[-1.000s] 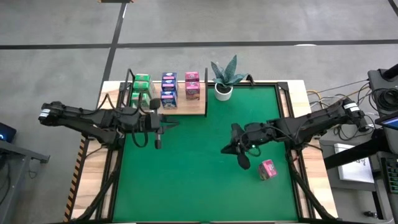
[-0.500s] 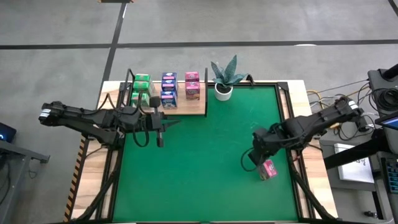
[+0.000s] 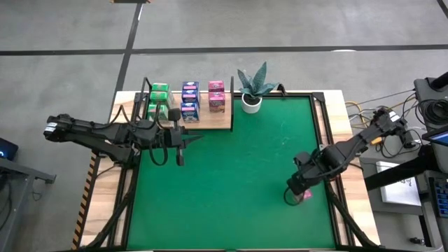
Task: Stack cereal on shelf
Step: Put the pink cereal box on the shelf aligned with the other pink cereal boxes
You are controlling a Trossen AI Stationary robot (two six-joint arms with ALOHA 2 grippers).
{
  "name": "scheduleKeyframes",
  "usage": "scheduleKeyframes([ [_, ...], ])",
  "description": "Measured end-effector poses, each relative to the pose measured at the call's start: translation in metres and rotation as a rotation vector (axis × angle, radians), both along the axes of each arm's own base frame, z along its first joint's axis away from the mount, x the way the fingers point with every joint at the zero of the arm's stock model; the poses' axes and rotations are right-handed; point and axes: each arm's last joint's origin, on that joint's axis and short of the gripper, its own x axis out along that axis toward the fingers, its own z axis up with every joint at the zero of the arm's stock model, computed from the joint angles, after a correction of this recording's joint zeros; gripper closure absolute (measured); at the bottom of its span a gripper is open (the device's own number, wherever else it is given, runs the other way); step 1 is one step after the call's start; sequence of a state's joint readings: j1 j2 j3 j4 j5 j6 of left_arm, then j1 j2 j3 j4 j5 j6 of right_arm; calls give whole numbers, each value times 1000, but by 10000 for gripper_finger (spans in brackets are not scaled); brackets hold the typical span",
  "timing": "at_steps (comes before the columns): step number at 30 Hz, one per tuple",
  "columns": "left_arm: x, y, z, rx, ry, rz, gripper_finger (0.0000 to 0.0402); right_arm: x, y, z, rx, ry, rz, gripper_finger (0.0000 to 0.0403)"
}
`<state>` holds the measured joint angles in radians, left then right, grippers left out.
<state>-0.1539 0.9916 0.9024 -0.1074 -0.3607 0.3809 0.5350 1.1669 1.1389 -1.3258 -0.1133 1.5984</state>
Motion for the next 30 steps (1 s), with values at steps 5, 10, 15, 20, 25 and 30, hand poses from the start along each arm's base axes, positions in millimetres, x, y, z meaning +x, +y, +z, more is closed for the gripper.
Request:
scheduleKeyframes([
  [5,0,0,0,3,1,-1,402,-2,4,-5,-14,5,17,151],
  [10,0,0,0,4,4,-1,402,5,13,-22,-6,-10,57,115],
  [15,0,0,-1,4,7,-1,402,10,17,-31,-33,46,68,106],
  [20,0,0,-1,4,7,-1,402,13,19,-37,-51,71,90,117],
  [25,0,0,-1,4,6,-1,402,13,19,-38,-65,85,93,146],
  [30,0,0,-1,4,8,-1,402,9,16,-35,-64,88,59,163],
])
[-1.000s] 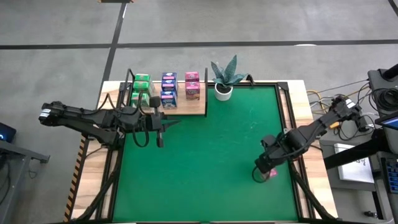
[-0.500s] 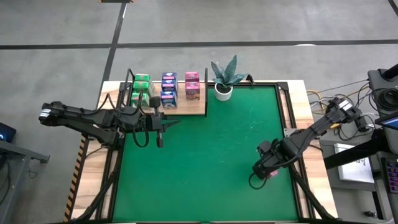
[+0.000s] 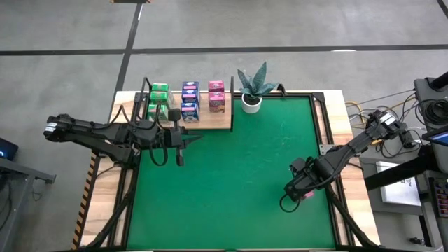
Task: Stack cereal on shelf
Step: Put the pink cereal box on the shelf aligned with the other pink cereal boxes
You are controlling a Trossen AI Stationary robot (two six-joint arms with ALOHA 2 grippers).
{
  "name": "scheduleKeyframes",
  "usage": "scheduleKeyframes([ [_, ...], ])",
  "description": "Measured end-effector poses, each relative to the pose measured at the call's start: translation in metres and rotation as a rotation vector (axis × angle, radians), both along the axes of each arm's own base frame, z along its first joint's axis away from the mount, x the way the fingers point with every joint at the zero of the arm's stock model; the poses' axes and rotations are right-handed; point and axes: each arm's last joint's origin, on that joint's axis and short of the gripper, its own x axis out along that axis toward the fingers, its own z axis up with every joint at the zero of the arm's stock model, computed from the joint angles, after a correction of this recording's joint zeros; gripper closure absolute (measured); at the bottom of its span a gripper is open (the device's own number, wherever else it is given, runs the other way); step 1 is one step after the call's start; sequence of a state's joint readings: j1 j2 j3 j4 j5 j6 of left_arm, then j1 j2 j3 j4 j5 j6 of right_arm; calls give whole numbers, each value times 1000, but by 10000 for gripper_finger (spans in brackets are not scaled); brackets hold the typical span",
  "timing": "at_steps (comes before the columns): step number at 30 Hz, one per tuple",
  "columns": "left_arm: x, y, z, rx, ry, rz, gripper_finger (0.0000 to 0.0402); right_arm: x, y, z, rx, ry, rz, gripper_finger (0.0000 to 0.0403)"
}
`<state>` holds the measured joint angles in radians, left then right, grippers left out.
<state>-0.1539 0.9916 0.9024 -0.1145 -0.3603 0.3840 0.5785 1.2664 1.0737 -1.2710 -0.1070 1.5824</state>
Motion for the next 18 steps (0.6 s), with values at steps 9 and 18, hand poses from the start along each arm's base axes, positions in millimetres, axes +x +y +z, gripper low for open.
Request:
scheduleKeyframes([
  [9,0,0,-1,1,7,0,402,-1,0,8,25,-9,-15,126],
  [18,0,0,-1,1,8,0,402,-1,-1,15,-8,-25,-17,134],
])
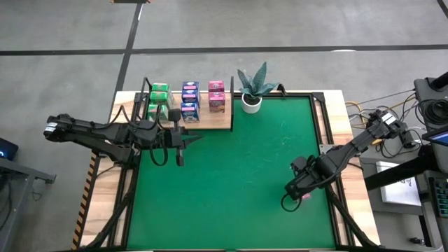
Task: Stack cereal on shelf
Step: Put the pink cereal box on the shelf aligned with the other pink cereal boxes
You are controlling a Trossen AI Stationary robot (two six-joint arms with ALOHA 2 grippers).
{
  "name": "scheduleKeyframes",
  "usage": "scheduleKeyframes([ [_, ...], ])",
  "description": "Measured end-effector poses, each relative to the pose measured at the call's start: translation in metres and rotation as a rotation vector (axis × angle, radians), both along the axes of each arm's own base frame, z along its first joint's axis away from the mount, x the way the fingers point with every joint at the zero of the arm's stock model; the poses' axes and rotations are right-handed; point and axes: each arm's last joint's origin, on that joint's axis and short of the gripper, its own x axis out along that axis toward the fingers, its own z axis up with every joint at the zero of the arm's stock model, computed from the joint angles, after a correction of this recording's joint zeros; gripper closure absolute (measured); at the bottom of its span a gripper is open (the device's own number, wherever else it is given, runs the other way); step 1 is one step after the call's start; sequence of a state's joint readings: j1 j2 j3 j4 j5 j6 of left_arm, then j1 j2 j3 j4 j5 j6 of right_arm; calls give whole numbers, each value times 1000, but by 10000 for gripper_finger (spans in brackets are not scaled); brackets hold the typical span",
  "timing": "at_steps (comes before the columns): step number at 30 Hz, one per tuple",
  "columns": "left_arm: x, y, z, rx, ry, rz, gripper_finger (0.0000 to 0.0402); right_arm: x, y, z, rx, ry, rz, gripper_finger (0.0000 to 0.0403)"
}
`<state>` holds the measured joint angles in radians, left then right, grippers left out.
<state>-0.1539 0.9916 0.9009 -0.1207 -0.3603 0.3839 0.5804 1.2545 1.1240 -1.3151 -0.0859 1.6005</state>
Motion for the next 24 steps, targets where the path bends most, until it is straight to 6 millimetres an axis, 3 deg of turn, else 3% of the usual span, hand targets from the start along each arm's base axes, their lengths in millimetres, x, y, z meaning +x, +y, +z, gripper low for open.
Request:
scheduleKeyframes([
  [13,0,0,-2,-1,17,1,402,7,4,-18,-47,17,55,140],
  [20,1,0,-3,-6,21,2,402,4,3,-16,-18,48,27,165],
  [24,1,0,-3,-7,20,2,402,1,2,-12,-3,39,16,158],
])
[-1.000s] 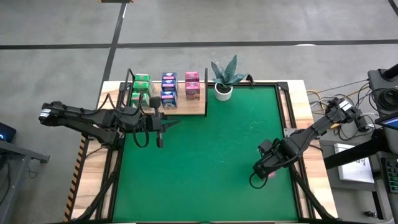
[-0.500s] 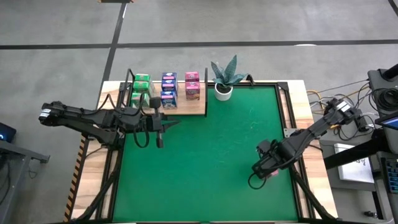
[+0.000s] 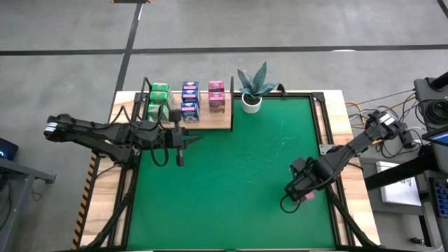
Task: Stack cereal on shelf
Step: Put the pink cereal box on the shelf aligned with the other pink cereal boxes
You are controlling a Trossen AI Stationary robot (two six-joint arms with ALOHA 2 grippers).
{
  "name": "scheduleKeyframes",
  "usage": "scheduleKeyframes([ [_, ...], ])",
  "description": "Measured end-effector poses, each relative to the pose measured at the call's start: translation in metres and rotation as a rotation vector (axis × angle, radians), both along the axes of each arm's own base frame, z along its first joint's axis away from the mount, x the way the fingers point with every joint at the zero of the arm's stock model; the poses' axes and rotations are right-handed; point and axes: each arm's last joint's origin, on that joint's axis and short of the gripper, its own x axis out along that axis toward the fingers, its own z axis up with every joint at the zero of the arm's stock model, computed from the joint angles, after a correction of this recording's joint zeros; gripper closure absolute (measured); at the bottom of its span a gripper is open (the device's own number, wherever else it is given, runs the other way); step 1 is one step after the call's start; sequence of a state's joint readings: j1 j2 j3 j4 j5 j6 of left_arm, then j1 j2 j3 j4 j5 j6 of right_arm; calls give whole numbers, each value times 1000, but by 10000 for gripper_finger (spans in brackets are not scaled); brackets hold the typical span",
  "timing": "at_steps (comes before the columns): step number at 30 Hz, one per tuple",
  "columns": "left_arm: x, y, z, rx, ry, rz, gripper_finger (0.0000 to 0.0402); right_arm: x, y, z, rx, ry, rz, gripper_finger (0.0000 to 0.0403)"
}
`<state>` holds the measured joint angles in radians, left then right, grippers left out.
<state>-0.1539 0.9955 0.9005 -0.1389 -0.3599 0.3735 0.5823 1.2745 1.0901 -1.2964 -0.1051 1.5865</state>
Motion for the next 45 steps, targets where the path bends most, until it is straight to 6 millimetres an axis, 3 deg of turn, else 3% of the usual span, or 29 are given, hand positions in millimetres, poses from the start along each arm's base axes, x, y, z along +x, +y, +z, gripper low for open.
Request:
scheduleKeyframes([
  [13,0,0,0,-3,-1,1,402,-4,-3,13,-15,0,7,125],
  [21,0,0,0,-15,-3,3,402,3,1,12,25,-73,8,122],
  [38,0,0,0,-23,-3,5,402,-1,4,10,2,-53,19,119],
  [45,0,0,0,-23,-3,5,402,-4,6,0,-24,-58,8,119],
])
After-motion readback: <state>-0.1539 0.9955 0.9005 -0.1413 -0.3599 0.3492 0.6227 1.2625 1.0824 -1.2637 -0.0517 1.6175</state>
